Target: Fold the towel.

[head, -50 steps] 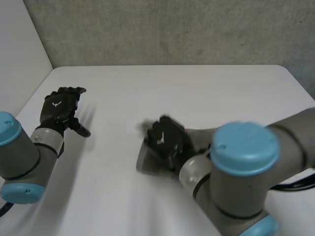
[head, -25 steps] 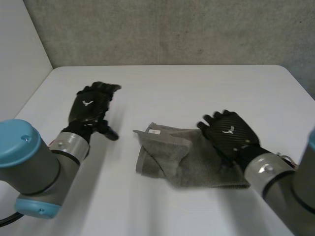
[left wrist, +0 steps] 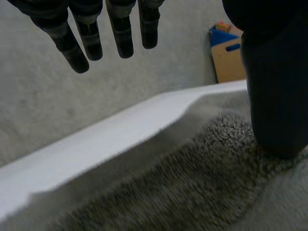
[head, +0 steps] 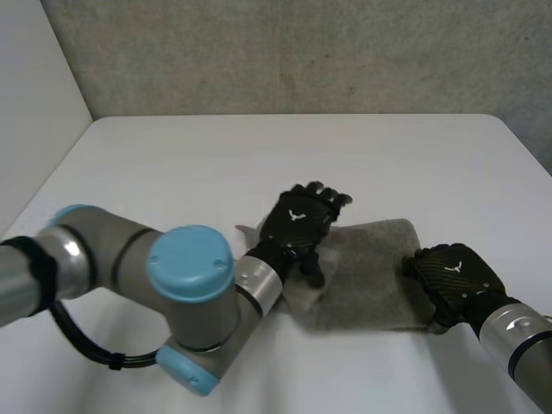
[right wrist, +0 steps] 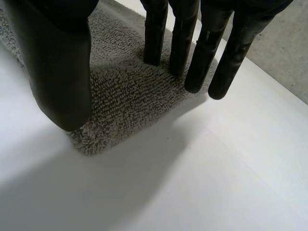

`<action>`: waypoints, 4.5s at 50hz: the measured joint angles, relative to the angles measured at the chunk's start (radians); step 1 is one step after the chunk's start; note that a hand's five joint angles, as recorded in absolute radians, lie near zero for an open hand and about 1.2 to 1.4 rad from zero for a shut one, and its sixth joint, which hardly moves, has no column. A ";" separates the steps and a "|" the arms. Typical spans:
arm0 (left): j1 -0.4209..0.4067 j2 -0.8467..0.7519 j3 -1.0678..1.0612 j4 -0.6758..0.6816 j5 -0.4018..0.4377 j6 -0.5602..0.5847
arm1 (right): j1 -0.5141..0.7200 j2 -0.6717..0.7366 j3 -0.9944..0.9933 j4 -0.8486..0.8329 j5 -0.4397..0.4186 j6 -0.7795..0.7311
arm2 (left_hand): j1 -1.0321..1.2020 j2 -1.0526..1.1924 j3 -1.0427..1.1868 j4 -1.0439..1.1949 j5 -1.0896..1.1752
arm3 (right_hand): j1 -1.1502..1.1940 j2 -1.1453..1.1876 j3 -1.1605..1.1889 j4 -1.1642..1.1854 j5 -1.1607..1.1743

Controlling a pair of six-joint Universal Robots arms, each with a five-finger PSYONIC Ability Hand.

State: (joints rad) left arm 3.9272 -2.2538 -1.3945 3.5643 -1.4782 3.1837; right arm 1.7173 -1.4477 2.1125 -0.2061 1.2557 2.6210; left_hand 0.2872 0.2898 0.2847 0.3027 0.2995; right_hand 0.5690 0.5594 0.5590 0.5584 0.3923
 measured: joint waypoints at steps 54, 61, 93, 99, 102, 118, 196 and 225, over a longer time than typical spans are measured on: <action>0.000 0.125 -0.068 -0.134 0.126 0.150 | 0.014 0.066 -0.001 -0.047 0.018 -0.029 | 0.000 0.001 0.002 0.000 0.004 | 0.691 0.751 0.756 0.760 0.755; -0.007 0.008 0.092 -0.363 0.135 0.216 | 0.006 0.065 0.000 -0.046 0.016 -0.030 | 0.000 0.001 0.006 0.000 0.005 | 0.691 0.751 0.756 0.760 0.755; 0.098 0.132 -0.005 -0.595 -0.088 0.375 | 0.003 0.058 -0.002 -0.039 0.020 -0.030 | 0.191 0.187 0.184 0.169 0.171 | 0.698 0.760 0.770 0.773 0.762; 0.113 0.193 -0.110 -0.562 -0.084 0.373 | 0.004 0.053 -0.004 -0.038 0.027 -0.031 | 0.183 0.181 0.184 0.169 0.162 | 0.699 0.760 0.772 0.776 0.765; 0.112 0.231 -0.172 -0.535 -0.082 0.373 | 0.005 0.034 -0.012 -0.031 0.035 -0.037 | 0.181 0.181 0.183 0.169 0.159 | 0.701 0.760 0.772 0.776 0.765; 0.149 0.393 -0.318 -0.484 -0.087 0.339 | 0.359 0.011 -0.389 0.152 0.082 -0.168 | 0.080 0.090 0.072 0.067 0.038 | 0.710 0.760 0.772 0.776 0.766; 0.141 0.141 -0.006 -0.430 -0.212 -0.101 | 0.389 0.456 -0.744 0.235 0.080 0.400 | 0.029 0.023 0.023 0.021 -0.013 | -0.339 -0.313 -0.320 -0.307 -0.337; 0.330 0.452 0.267 -0.713 -0.202 -0.125 | 0.278 0.082 -0.940 0.366 0.415 0.380 | 0.021 0.021 0.017 0.015 -0.026 | -0.339 -0.313 -0.320 -0.307 -0.337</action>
State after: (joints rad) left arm 4.2575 -1.8015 -1.1270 2.8515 -1.6799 3.0587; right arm 1.9951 -1.3655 1.1728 0.1603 1.6711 3.0010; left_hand 0.3086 0.3109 0.3022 0.3180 0.2732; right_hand 0.2298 0.2462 0.2387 0.2514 0.0554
